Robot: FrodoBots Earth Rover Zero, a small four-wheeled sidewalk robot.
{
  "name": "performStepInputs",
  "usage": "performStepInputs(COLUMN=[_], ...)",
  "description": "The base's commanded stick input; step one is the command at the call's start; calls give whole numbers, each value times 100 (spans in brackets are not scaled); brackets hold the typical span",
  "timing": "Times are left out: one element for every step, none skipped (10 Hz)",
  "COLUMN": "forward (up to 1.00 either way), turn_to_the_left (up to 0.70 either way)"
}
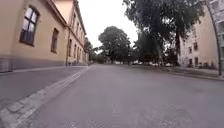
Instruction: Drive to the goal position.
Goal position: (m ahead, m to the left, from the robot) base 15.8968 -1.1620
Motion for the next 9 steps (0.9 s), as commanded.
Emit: performStepInputs(forward=[45,45,45,45,45,45,45,45,45], turn_to_the_left=[0,0,0,0,0,0,0,0,0])
